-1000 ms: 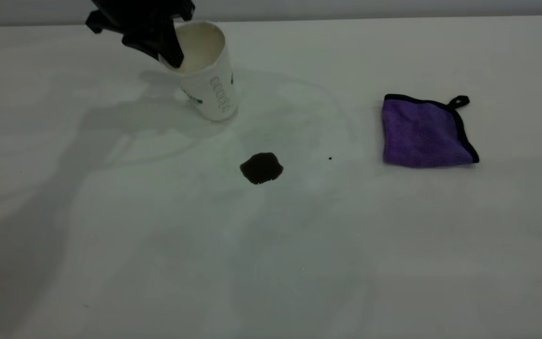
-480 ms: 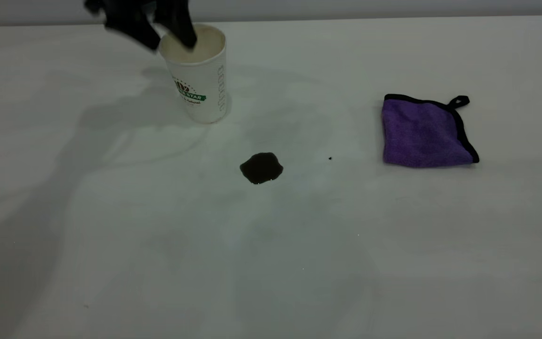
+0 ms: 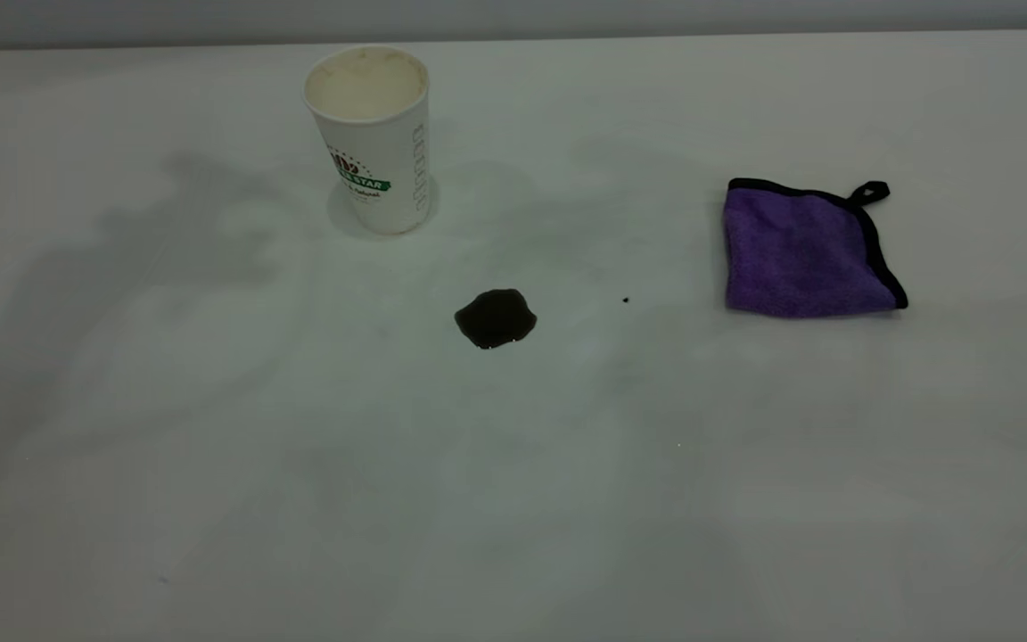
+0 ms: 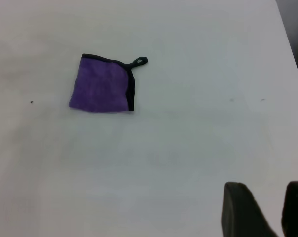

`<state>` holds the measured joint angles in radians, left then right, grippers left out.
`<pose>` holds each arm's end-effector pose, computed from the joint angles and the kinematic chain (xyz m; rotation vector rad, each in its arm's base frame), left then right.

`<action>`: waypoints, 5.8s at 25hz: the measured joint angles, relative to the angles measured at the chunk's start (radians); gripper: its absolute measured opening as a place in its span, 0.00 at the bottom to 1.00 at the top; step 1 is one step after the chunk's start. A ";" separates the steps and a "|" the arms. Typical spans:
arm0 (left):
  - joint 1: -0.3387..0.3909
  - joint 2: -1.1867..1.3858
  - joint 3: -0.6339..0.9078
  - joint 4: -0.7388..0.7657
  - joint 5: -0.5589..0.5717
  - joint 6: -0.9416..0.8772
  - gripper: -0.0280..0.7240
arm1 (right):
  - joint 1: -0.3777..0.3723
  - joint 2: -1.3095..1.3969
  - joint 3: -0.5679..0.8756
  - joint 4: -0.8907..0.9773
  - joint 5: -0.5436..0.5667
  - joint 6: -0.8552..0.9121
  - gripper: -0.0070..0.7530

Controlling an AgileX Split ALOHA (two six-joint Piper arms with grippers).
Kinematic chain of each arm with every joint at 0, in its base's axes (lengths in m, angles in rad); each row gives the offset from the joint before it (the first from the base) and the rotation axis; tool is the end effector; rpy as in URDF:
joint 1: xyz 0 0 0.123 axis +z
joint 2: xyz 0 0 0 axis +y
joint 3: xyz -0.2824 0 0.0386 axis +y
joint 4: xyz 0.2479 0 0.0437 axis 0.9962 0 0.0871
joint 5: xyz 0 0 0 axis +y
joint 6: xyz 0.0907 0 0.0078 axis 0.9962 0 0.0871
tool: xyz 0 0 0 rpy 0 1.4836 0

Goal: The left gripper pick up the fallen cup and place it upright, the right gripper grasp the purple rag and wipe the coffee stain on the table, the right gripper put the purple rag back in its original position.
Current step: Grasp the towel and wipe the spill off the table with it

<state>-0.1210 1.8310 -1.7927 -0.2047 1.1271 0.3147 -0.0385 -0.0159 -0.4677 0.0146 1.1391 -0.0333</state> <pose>0.3972 -0.0651 0.3416 0.5142 2.5750 -0.2075 -0.0071 0.0015 0.2620 0.0043 2.1391 -0.0243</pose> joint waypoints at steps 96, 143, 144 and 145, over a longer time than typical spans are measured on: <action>0.097 -1.850 1.299 0.182 0.002 -0.274 0.80 | 0.000 0.000 0.000 0.002 0.001 0.000 0.33; 0.097 -1.850 1.299 0.182 0.002 -0.276 0.80 | 0.179 2.277 -0.855 0.195 -0.590 -0.235 0.94; 0.097 -1.850 1.299 0.182 0.002 -0.276 0.80 | 0.185 2.315 -0.892 0.191 -0.580 -0.235 0.94; 0.097 -1.850 1.299 0.182 0.002 -0.276 0.80 | 0.190 2.351 -0.927 0.187 -0.567 -0.235 0.93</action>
<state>-0.0237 -0.0188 -0.4933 -0.0227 1.1290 0.0385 0.1511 2.3350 -1.3945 0.2019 0.5721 -0.2687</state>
